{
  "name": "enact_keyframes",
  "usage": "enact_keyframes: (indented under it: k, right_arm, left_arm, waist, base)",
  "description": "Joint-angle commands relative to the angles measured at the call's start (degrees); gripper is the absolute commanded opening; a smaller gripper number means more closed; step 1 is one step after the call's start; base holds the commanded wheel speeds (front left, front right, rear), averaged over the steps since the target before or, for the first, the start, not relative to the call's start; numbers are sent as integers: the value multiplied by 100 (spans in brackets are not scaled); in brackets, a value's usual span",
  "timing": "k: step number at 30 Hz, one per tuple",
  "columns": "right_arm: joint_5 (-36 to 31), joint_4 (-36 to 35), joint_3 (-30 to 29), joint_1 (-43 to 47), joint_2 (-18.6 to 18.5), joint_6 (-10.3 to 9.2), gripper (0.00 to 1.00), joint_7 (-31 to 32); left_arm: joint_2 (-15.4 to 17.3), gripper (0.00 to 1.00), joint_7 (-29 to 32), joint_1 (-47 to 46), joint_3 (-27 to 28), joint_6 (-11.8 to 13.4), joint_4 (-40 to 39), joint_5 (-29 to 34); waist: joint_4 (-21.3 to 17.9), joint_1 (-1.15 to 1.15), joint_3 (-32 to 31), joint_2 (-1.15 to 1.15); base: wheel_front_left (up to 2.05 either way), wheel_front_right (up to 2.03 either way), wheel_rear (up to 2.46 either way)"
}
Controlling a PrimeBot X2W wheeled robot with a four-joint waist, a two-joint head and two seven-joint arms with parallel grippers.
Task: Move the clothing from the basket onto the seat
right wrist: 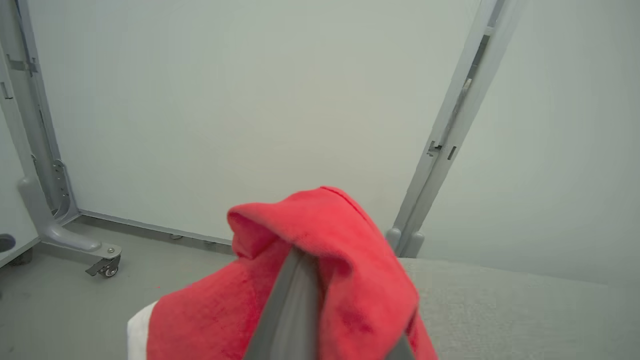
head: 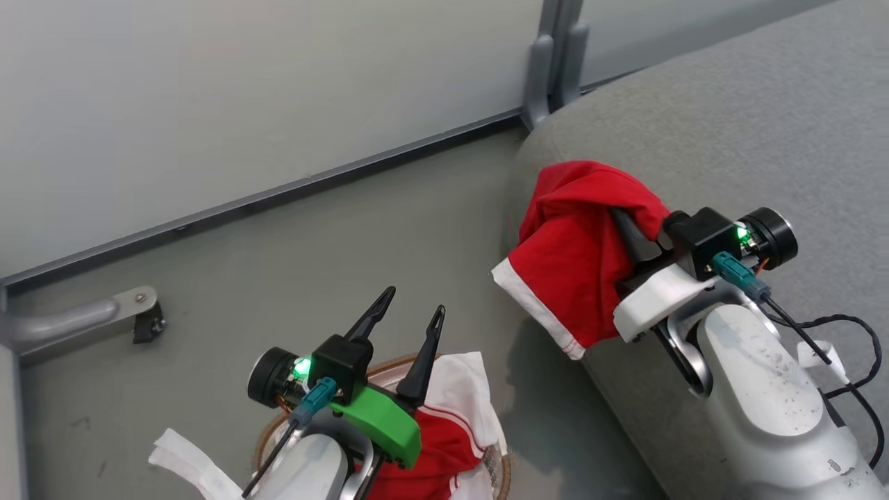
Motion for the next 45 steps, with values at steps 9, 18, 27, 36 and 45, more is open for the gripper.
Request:
enact_keyframes:
  k: [9,18,27,36,45]
  right_arm:
    - [-75,-130,-329,84,42,-6,0,-28]
    - [-92,-260,-772,-343,-50,-6,0,-28]
    - [131,-267,-1547,-1788,-1023,-6,0,-28]
    - [261,410,-2375,-3118,-1964,-6,0,-28]
    - [142,1296,-2550,-3424,-1868,-6,0,-27]
  left_arm:
    - [46,100,3,-211,-118,-41,55,206]
    - [229,100,3,-469,-349,-44,-24,212]
    - [566,100,3,-1178,-650,-41,-142,365]
    - [840,100,3,-1846,-646,-10,-446,611]
    - [1004,100,23,-2087,-657,107,-687,804]
  waist:
    - [-1133,0,585,0]
    - [-1120,0,1066,0]
    - [-585,0,2312,0]
    - [-155,0,3691,0]
    - [-37,0,4491,0]
  base:
    - [0,0,0]
    - [0,0,0]
    - [0,0,0]
    - [0,0,0]
    - [0,0,0]
